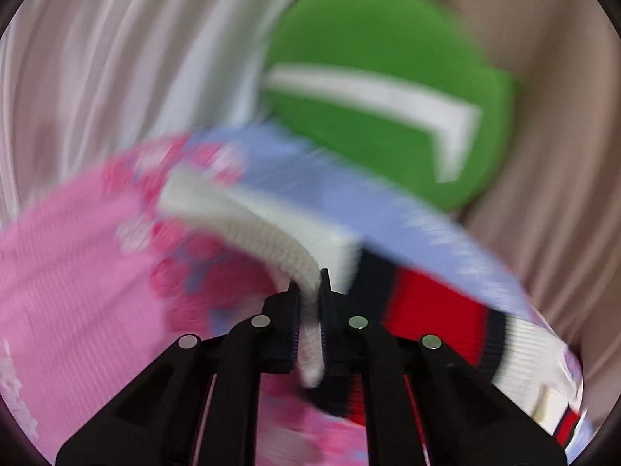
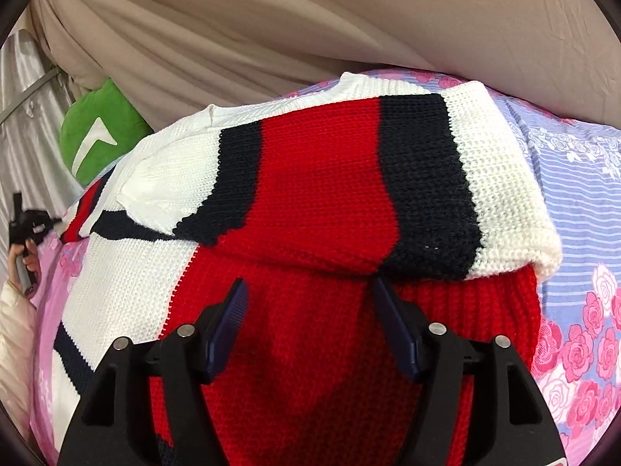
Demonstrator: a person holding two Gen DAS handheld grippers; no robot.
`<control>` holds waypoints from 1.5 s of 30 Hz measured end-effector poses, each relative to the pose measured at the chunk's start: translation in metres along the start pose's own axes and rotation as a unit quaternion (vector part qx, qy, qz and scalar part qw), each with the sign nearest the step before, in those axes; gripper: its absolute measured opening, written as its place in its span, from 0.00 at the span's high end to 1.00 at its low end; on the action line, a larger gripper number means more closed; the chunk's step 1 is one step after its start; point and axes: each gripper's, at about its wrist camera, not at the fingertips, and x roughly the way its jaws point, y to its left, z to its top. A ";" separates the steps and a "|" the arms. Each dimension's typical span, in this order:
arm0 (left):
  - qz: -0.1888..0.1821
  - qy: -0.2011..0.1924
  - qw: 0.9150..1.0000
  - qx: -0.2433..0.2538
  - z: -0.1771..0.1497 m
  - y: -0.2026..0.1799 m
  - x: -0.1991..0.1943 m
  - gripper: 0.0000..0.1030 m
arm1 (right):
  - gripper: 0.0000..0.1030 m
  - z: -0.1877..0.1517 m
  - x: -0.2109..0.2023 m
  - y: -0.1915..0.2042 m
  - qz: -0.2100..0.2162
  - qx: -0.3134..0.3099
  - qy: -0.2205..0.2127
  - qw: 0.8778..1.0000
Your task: Fold small clothes
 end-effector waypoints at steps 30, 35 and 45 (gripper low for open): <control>-0.196 0.093 0.954 0.207 -0.198 -0.223 -0.092 0.27 | 0.31 0.025 -0.022 -0.044 0.065 0.129 -0.056 0.988; -0.199 0.130 0.961 0.140 -0.181 -0.185 -0.070 0.27 | 0.31 0.051 0.009 -0.055 0.036 0.158 -0.011 0.987; -0.149 0.140 0.972 0.112 -0.167 -0.192 -0.042 0.81 | 0.92 0.089 -0.067 -0.021 0.057 0.081 -0.145 0.984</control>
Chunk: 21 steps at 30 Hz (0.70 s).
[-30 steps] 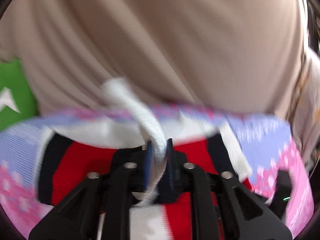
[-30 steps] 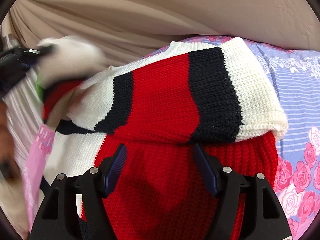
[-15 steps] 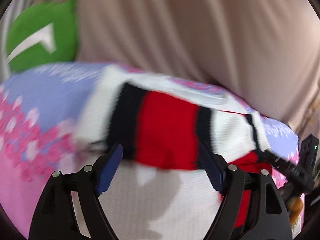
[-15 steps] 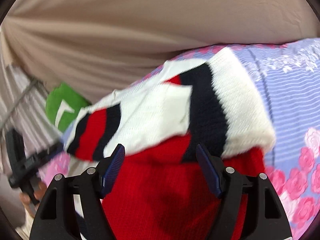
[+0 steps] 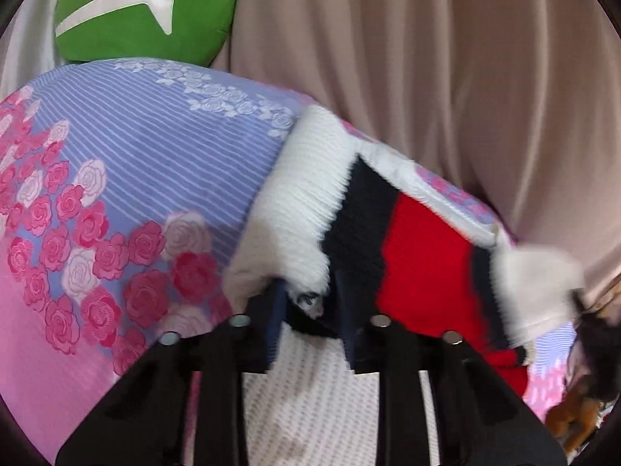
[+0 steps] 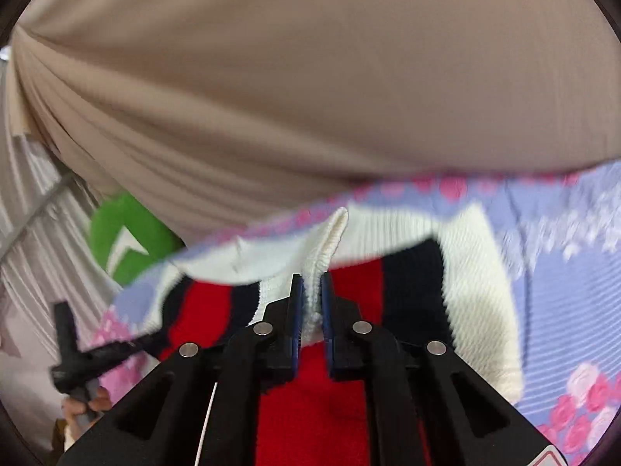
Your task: Fold small clothes
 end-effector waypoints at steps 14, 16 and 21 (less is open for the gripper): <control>0.048 -0.036 0.997 0.047 -0.031 -0.007 0.020 0.81 | 0.84 -0.023 0.034 -0.080 -0.142 0.088 0.075 0.983; 0.053 -0.038 0.997 0.047 -0.034 -0.008 0.018 0.81 | 0.80 -0.017 0.013 -0.058 -0.153 0.060 0.038 0.986; 0.064 -0.041 0.996 0.053 -0.033 -0.012 0.018 0.81 | 0.74 -0.026 0.057 0.071 0.028 -0.068 0.120 0.990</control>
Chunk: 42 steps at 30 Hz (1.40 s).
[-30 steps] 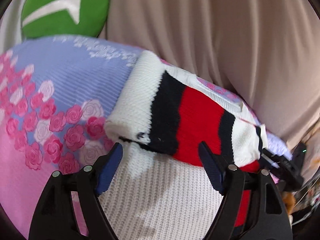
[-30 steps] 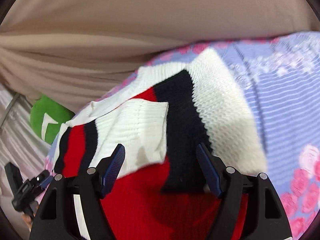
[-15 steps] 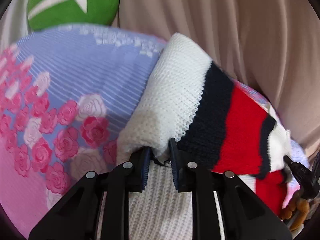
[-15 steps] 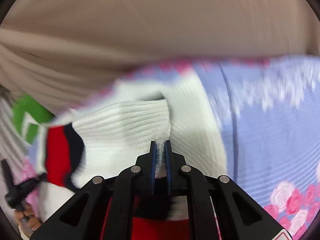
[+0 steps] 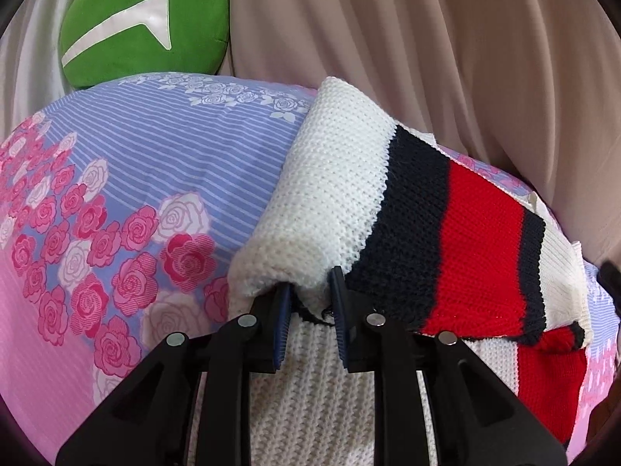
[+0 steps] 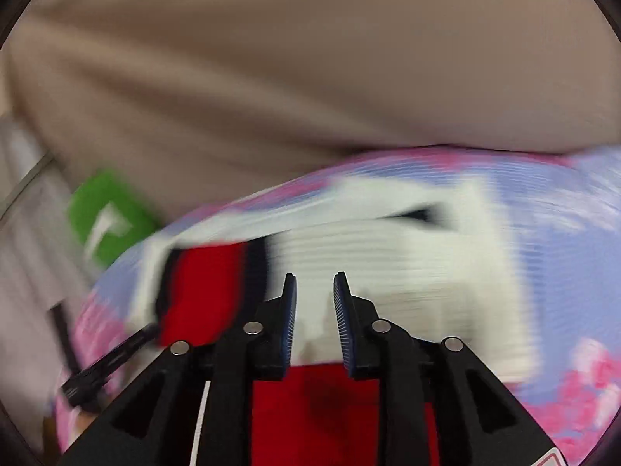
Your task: Fold small clothes
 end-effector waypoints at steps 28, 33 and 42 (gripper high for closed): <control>-0.018 -0.002 1.000 -0.012 -0.001 0.006 -0.003 0.80 | 0.91 0.080 0.217 0.128 -0.032 -0.127 0.090 0.987; -0.025 -0.001 1.000 -0.013 0.002 0.011 -0.004 0.80 | 0.76 0.066 0.117 0.076 -0.007 -0.094 0.027 0.995; -0.012 -0.004 1.000 -0.004 0.002 0.007 -0.004 0.80 | 0.33 -0.021 -0.021 -0.115 -0.137 0.075 -0.017 0.988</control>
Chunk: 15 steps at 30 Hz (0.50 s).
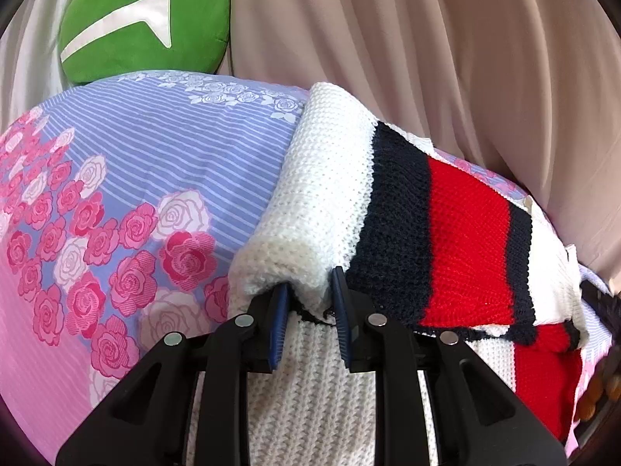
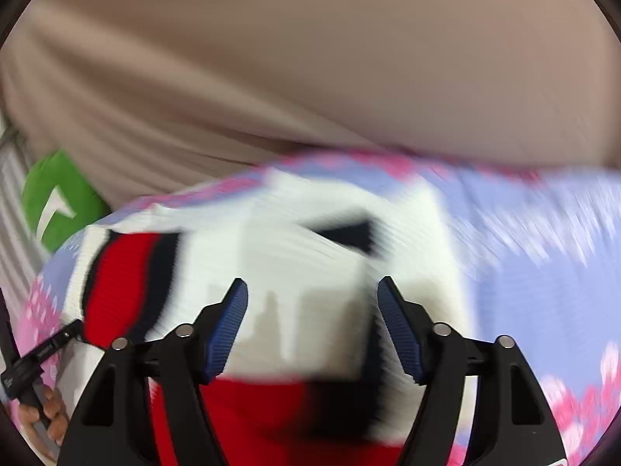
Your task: Fold small clothes
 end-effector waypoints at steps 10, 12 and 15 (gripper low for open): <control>-0.005 0.000 1.000 0.001 0.000 -0.004 0.000 0.79 | 0.91 -0.001 0.013 0.039 0.060 -0.050 0.011 0.997; -0.006 0.000 1.000 0.000 0.000 -0.002 -0.001 0.78 | 0.91 0.005 -0.016 0.039 0.060 -0.048 -0.035 0.996; -0.001 0.002 1.000 0.008 0.001 -0.003 -0.001 0.78 | 0.92 0.009 -0.026 0.015 0.047 -0.013 -0.043 0.998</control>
